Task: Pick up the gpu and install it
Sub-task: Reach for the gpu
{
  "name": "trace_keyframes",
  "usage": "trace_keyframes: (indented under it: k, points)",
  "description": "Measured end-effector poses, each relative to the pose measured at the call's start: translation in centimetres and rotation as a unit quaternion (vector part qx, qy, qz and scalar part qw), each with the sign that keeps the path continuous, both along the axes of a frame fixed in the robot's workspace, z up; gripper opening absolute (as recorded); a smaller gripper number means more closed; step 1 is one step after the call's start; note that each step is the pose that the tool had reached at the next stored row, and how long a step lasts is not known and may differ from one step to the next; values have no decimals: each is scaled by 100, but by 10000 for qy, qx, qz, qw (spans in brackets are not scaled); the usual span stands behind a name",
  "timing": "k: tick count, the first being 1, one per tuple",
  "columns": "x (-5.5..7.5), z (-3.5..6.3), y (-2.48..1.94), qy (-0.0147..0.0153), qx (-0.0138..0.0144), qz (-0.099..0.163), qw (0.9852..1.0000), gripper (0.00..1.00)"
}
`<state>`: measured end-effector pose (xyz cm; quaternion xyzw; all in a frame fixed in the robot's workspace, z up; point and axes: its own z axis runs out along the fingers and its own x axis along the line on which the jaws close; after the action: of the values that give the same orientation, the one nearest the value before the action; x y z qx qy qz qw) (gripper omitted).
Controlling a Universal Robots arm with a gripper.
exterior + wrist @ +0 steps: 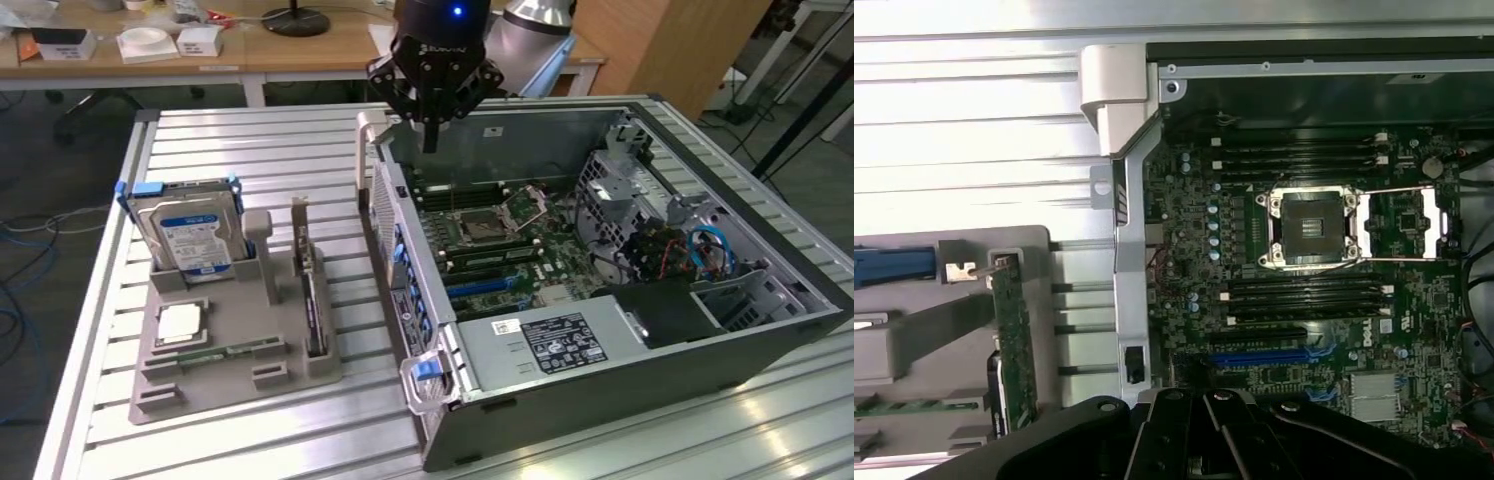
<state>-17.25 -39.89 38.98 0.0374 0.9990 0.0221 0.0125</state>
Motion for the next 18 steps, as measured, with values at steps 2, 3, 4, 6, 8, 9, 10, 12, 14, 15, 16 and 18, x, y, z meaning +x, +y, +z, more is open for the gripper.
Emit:
trace_keyframes:
  k: [2,3,4,6,8,9,10,12,14,15,16,18]
  points:
    - [-14,-1,0,0,0,0,10000,11]
    - [-21,-2,0,0,0,0,10000,11]
    - [-28,-2,0,0,0,0,10000,11]
    - [-43,-3,0,0,0,0,10000,11]
    - [-58,-4,0,0,0,0,10000,11]
    - [-65,-5,0,0,0,0,10000,11]
    - [-73,-5,0,0,0,0,10000,11]
    - [-87,-6,0,0,0,0,10000,11]
    - [-103,-7,0,0,0,0,10000,11]
    - [-110,-7,0,0,0,0,10000,11]
    - [-117,-8,0,0,0,0,10000,11]
    - [-133,-9,0,0,0,0,10000,11]
